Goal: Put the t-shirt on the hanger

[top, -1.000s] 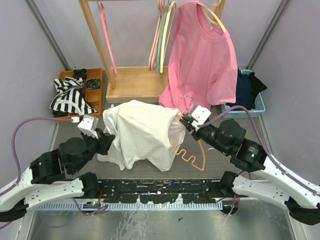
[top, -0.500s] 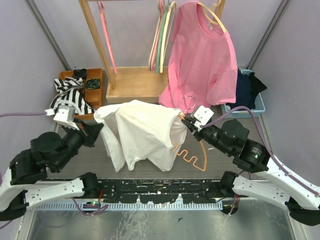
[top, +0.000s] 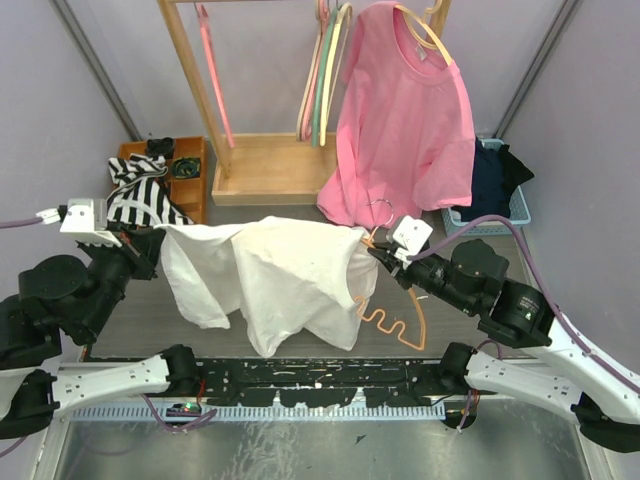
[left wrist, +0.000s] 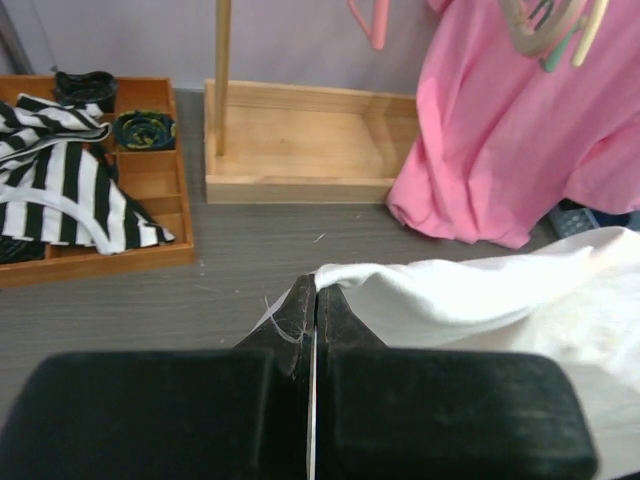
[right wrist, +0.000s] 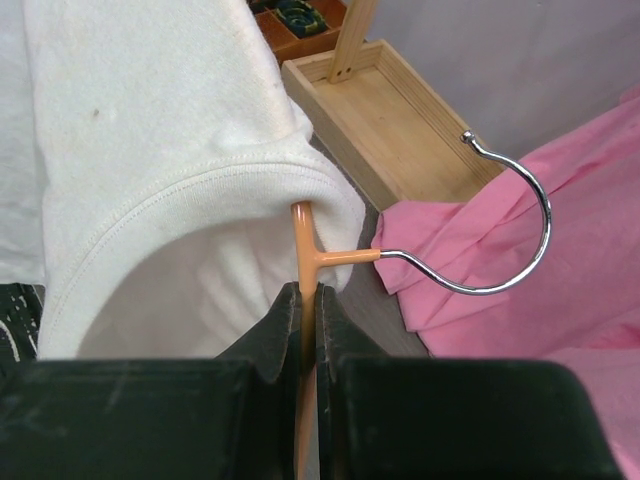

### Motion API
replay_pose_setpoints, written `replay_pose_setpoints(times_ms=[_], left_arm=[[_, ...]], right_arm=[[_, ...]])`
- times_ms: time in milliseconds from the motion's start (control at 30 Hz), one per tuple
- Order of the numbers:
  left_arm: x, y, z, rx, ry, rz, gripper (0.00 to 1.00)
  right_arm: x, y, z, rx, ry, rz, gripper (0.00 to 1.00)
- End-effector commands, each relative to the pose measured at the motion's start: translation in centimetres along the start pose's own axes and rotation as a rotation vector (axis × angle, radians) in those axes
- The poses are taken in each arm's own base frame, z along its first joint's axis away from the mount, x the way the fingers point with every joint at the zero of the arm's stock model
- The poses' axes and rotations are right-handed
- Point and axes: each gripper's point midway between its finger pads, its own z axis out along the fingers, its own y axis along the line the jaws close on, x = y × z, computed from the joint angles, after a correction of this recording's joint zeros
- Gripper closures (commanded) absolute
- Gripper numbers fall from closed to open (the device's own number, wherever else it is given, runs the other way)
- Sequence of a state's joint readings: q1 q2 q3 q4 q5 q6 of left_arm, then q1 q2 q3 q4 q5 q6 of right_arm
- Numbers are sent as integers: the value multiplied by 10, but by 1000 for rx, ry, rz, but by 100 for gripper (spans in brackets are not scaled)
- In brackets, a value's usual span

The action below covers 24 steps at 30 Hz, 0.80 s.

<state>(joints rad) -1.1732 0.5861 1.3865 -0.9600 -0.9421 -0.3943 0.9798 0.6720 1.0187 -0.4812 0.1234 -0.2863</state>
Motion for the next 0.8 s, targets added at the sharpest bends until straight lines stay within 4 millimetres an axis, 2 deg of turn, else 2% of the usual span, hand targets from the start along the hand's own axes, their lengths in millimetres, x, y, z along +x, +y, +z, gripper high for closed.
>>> replay_pose_setpoints(times_ms=[0, 167, 267, 367, 467, 633, 667, 767], left_arm=[[3, 18, 1, -111, 17, 79, 100], [18, 38, -5, -182, 66, 111, 100], [34, 47, -7, -221, 104, 125, 100], [56, 50, -6, -245, 162, 144, 100], [80, 56, -9, -290, 239, 169, 100], [121, 60, -13, -314, 353, 170, 100], [126, 60, -14, -316, 366, 160, 98], [134, 60, -17, -306, 384, 128, 73]], right_arm=[[-39, 1, -13, -38, -101, 26, 99], [-25, 11, -16, -86, -44, 43, 99], [-8, 23, -12, -137, 9, 54, 99], [10, 34, -3, -180, 81, 62, 99], [21, 39, 2, -192, 111, 73, 99], [25, 45, 8, -214, 143, 90, 99], [24, 46, 9, -218, 148, 93, 99], [25, 47, 15, -221, 158, 101, 99]])
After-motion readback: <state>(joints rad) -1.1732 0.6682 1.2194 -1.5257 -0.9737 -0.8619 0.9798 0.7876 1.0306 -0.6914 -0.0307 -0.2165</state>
